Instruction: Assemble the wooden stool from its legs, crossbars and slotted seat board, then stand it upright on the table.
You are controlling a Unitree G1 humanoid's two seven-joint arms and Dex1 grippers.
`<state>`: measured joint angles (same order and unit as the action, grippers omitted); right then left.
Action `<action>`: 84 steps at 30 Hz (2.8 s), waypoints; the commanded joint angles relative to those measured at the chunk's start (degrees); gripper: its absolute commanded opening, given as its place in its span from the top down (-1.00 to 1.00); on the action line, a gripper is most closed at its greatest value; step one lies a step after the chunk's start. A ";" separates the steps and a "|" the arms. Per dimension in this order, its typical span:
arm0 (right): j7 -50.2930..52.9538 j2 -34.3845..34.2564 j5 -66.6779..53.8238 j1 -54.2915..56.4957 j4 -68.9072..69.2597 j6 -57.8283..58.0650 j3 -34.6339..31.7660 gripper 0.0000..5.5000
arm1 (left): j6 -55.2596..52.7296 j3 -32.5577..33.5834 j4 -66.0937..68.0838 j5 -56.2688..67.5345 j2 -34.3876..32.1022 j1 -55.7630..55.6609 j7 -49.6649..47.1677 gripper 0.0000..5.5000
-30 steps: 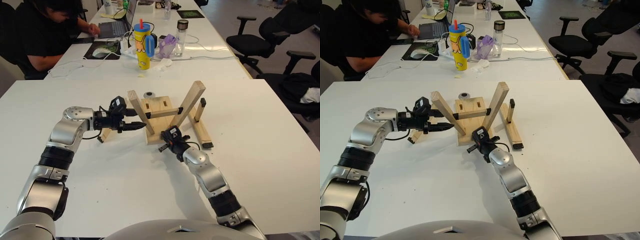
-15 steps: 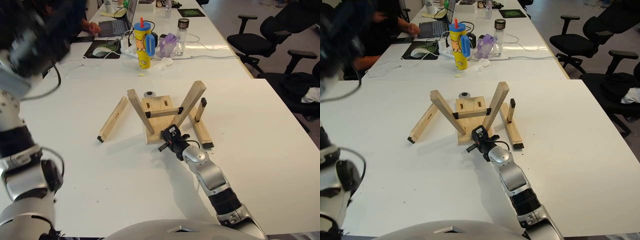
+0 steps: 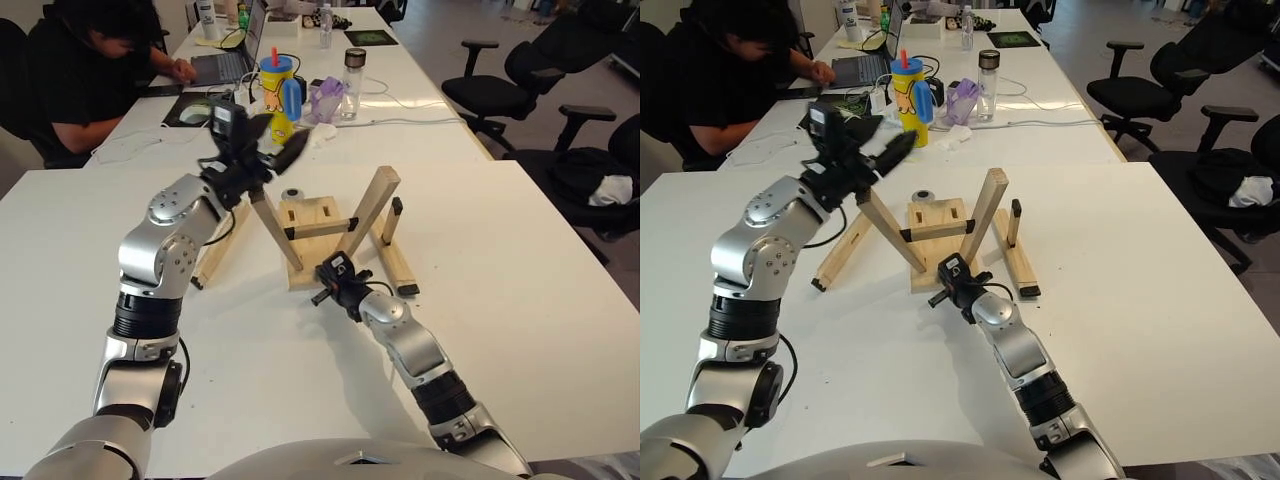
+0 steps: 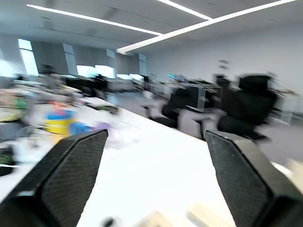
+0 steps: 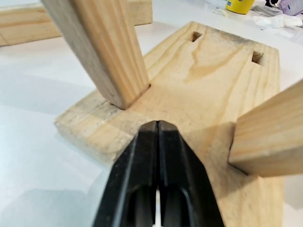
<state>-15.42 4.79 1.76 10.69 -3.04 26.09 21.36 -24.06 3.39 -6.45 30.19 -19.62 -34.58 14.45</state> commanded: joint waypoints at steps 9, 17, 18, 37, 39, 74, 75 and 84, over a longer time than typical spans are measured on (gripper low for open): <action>-2.52 -4.55 -0.43 0.16 -8.89 -5.08 2.00 1.00 | -5.52 2.70 -21.05 -11.71 3.24 31.25 -14.62 0.08; 0.17 -6.78 0.06 3.07 -9.68 -6.14 -1.26 1.00 | -9.37 -2.14 -22.46 -11.86 6.65 34.30 -13.35 0.52; 0.07 -6.28 -0.42 2.27 -7.06 -5.33 -2.02 1.00 | -9.32 -2.76 -22.90 -12.30 6.85 33.74 -13.33 0.57; 6.30 2.60 -12.93 -3.89 29.08 -3.64 -26.78 1.00 | -5.04 -0.45 -26.77 -21.29 11.73 31.44 -21.43 0.99; 7.86 1.87 -12.32 -0.91 28.22 -3.94 -26.19 1.00 | -4.43 -0.53 -26.76 -22.14 11.88 30.75 -21.37 0.99; -15.64 3.68 -13.41 14.03 -1.64 -17.64 -11.94 1.00 | -10.75 -16.69 -12.90 -17.45 -36.22 30.78 50.71 0.99; -16.99 3.68 -13.60 14.11 -1.80 -18.05 -11.49 1.00 | -10.68 -17.53 -12.61 -18.20 -35.54 30.39 49.98 0.99; -25.42 1.23 -15.75 10.43 5.53 -10.97 -0.82 1.00 | -6.86 -22.73 -5.16 -28.54 -29.20 26.07 40.64 0.99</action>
<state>-41.04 7.55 -14.48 20.93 1.57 14.11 18.26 -30.32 -19.06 -12.86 3.21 -49.16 -8.68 56.19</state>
